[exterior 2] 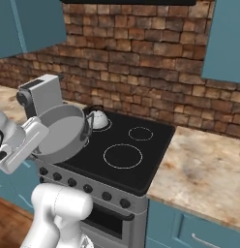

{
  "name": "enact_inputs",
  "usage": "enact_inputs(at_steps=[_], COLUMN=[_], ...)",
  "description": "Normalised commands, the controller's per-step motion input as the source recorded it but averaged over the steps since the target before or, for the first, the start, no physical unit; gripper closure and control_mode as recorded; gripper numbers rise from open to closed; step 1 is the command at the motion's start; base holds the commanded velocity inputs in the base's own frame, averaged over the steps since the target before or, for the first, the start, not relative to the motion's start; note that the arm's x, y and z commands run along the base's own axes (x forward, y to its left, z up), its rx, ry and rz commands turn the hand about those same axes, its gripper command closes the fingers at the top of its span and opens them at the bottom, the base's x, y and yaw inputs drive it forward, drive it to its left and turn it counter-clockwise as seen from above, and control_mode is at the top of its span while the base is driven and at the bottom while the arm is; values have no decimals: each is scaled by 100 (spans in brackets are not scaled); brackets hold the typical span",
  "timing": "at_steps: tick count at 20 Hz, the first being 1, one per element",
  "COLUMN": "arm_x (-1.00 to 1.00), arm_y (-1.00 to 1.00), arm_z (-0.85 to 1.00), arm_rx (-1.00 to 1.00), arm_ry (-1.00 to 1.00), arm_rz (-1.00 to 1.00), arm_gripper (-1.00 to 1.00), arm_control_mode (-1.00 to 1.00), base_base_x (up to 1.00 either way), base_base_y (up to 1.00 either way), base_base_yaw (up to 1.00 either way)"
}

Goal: Pick the kettle from the cabinet and place it on a stove burner. Then pick the pot from the counter and place it on another stove burner. Finally, turn both burners on.

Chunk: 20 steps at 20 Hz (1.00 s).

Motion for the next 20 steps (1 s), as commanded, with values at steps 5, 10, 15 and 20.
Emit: enact_inputs(at_steps=[5,10,15,20], arm_x=[0,0,0,0], arm_y=[0,0,0,0], arm_z=[0,0,0,0], arm_rx=[0,0,0,0], arm_ry=[0,0,0,0], arm_rz=[0,0,0,0], arm_gripper=[100,100,100,100], arm_control_mode=[100,100,100,100], base_base_x=[21,15,16,25], base_base_y=[-33,-25,-29,-41], base_base_yaw=[14,4,0,0])
